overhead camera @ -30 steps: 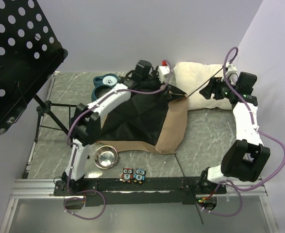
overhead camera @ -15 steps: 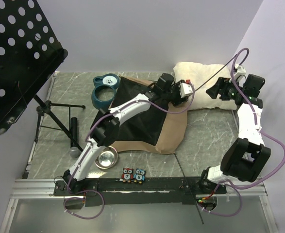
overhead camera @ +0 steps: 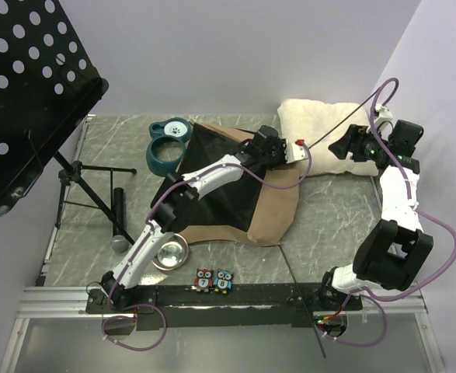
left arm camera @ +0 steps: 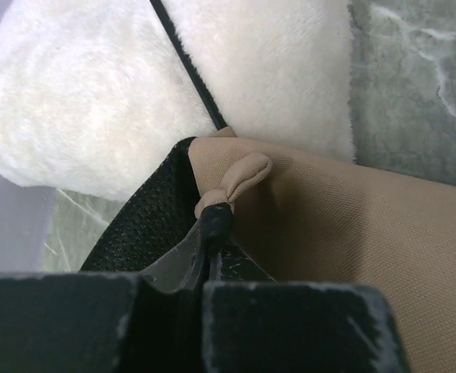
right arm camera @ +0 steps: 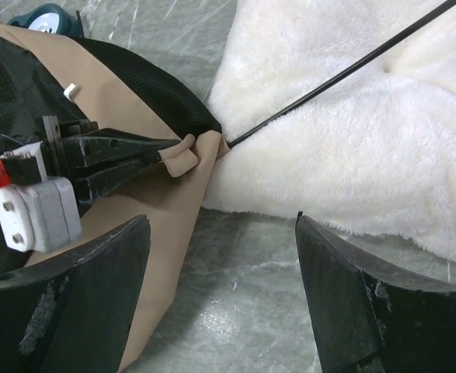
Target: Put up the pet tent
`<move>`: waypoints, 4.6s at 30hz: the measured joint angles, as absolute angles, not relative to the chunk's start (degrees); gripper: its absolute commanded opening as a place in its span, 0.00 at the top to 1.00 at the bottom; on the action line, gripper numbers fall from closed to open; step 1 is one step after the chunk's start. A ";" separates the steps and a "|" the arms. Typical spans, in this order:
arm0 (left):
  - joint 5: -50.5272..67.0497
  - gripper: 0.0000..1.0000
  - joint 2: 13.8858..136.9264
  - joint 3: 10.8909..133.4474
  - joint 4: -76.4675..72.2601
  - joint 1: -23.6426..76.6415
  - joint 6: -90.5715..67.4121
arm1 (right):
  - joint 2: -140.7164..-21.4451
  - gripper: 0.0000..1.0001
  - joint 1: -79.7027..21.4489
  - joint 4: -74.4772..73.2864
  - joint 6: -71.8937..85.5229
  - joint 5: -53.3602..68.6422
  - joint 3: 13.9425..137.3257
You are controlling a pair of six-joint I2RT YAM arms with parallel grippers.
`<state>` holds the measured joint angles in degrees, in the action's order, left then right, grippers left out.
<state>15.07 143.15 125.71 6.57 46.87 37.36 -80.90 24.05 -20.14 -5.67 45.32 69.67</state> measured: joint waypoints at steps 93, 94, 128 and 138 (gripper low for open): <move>38.28 0.99 82.37 91.42 -1.41 43.64 -2.72 | -75.48 1.00 31.07 27.27 48.31 41.43 101.49; 38.33 0.99 82.50 91.74 -1.34 43.64 -3.68 | -74.61 1.00 30.22 26.39 45.32 42.22 101.01; 44.21 0.99 92.09 100.03 -4.14 43.75 -20.97 | -61.10 1.00 3.38 3.01 4.16 52.03 90.56; 43.66 0.99 92.77 100.25 -4.49 44.23 -26.76 | -57.74 1.00 -0.23 -11.20 -9.65 53.89 84.82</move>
